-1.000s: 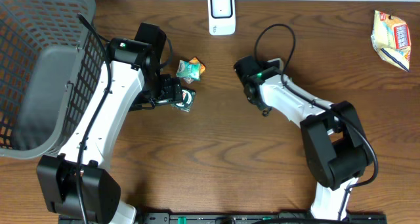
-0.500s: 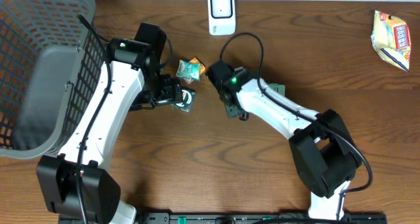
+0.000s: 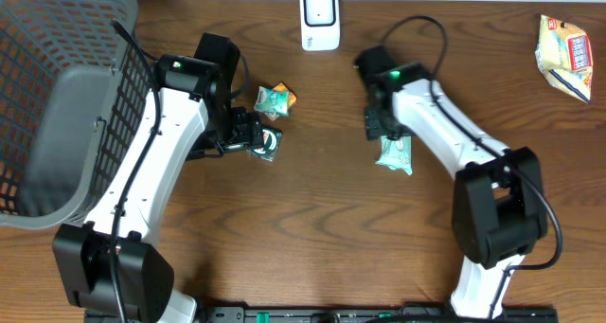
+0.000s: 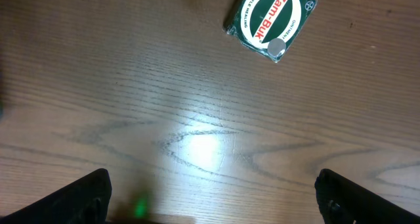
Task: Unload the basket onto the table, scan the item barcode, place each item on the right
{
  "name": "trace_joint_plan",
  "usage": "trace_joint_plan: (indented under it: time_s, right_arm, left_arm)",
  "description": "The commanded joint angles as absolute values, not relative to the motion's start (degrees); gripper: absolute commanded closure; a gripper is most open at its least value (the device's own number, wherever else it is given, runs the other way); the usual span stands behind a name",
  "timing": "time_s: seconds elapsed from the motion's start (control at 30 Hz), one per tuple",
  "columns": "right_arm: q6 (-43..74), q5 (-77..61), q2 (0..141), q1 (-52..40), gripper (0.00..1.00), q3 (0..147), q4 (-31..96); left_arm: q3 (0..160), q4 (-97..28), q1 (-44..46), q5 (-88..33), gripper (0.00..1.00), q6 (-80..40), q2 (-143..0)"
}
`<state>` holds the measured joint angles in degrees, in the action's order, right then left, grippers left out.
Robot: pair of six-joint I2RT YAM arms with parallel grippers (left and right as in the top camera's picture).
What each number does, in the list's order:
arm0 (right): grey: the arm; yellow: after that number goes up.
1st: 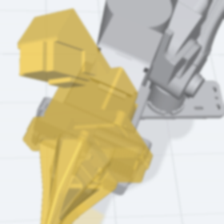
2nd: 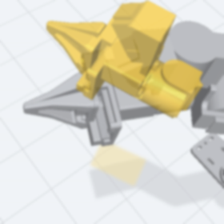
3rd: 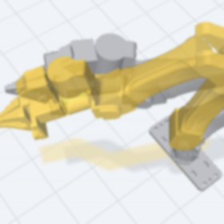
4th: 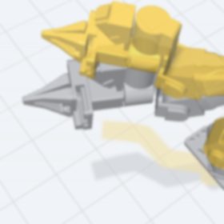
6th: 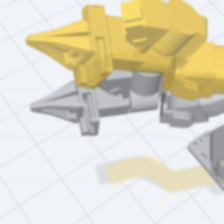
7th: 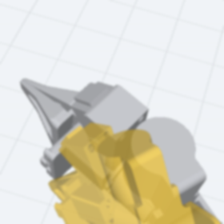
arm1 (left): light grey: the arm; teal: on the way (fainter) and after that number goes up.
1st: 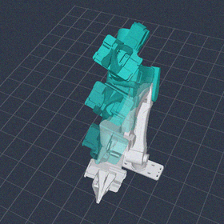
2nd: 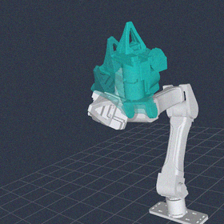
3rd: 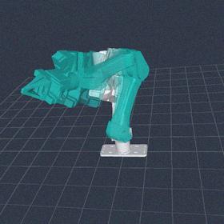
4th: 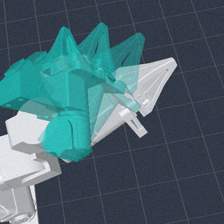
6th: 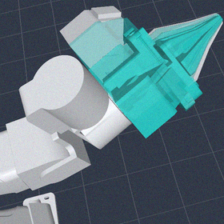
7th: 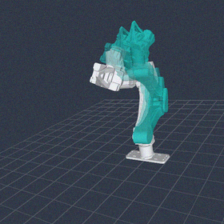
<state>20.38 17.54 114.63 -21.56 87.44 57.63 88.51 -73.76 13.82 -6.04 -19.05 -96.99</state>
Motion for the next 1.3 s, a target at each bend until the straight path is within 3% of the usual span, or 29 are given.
trace_joint_plan:
  time_s: [0.0,0.17,0.23,0.37,0.53,0.77,1.27]
  right_arm:
    - [15.7,7.0,114.5,-18.5,0.23,83.1,54.6]
    - [15.6,3.7,114.5,-15.7,0.28,77.5,48.2]
    - [15.6,2.5,114.5,-15.2,0.39,75.5,46.0]
    - [15.6,2.6,114.5,-15.2,0.77,74.8,44.9]
    - [15.9,2.4,114.0,-16.6,0.99,79.3,46.5]
    - [17.3,1.4,114.0,-21.1,0.99,92.3,40.9]
    - [17.3,7.2,116.4,-26.5,0.99,96.0,1.5]
  left_arm:
    - [89.1,-74.1,13.8,-5.9,0.02,-18.7,-97.2]
    - [89.1,-74.1,13.8,-5.9,0.02,-18.7,-97.2]
    - [89.1,-74.1,13.8,-5.9,0.03,-18.7,-97.2]
    - [89.1,-74.1,13.8,-5.9,0.02,-18.7,-97.2]
    - [89.1,-74.1,13.8,-5.9,0.03,-18.7,-97.2]
    - [89.1,-74.1,13.8,-5.9,0.02,-18.7,-97.2]
    - [89.1,-74.1,13.8,-5.9,0.02,-18.7,-97.2]
